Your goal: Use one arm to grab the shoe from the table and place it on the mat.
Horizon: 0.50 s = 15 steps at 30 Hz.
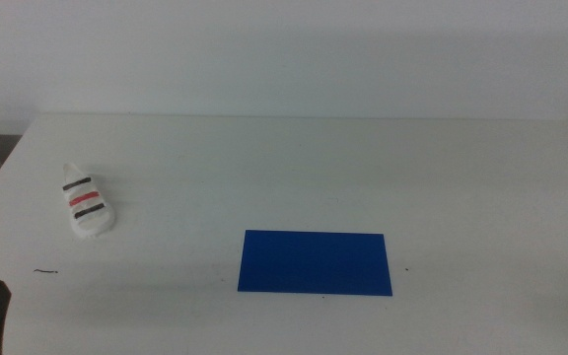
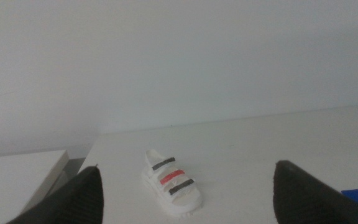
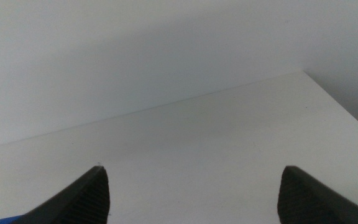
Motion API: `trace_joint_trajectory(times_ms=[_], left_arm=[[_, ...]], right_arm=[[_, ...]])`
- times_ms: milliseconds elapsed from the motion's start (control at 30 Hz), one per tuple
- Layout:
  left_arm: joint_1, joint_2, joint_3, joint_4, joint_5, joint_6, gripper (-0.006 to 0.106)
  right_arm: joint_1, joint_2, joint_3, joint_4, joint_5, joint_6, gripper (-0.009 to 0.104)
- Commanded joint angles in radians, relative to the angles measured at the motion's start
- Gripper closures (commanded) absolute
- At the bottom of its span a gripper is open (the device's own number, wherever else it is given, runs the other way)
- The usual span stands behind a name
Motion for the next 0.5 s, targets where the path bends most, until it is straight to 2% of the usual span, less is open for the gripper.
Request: trace_joint_trajectory(times_ms=[0, 67, 133, 333, 467], left_arm=[[0.001, -0.003, 0.000, 0.001, -0.008, -0.004, 0.007], [0.001, -0.003, 0.000, 0.000, -0.013, -0.004, 0.007], [0.024, 0.116, -0.113, -0.003, 0.028, -0.050, 0.007], [0.113, 0.582, -0.548, -0.022, 0.413, -0.190, 0.007], [0.157, 0.862, -0.789, -0.002, 0.633, -0.301, 0.007]], right_arm=[[0.002, -0.005, 0.002, -0.007, -0.008, -0.004, 0.016], [0.002, -0.005, 0.002, -0.007, -0.008, -0.004, 0.016], [0.002, -0.005, 0.002, -0.007, -0.008, -0.004, 0.016], [0.002, -0.005, 0.002, -0.007, -0.008, -0.004, 0.016], [0.002, -0.005, 0.002, -0.007, -0.008, -0.004, 0.016]])
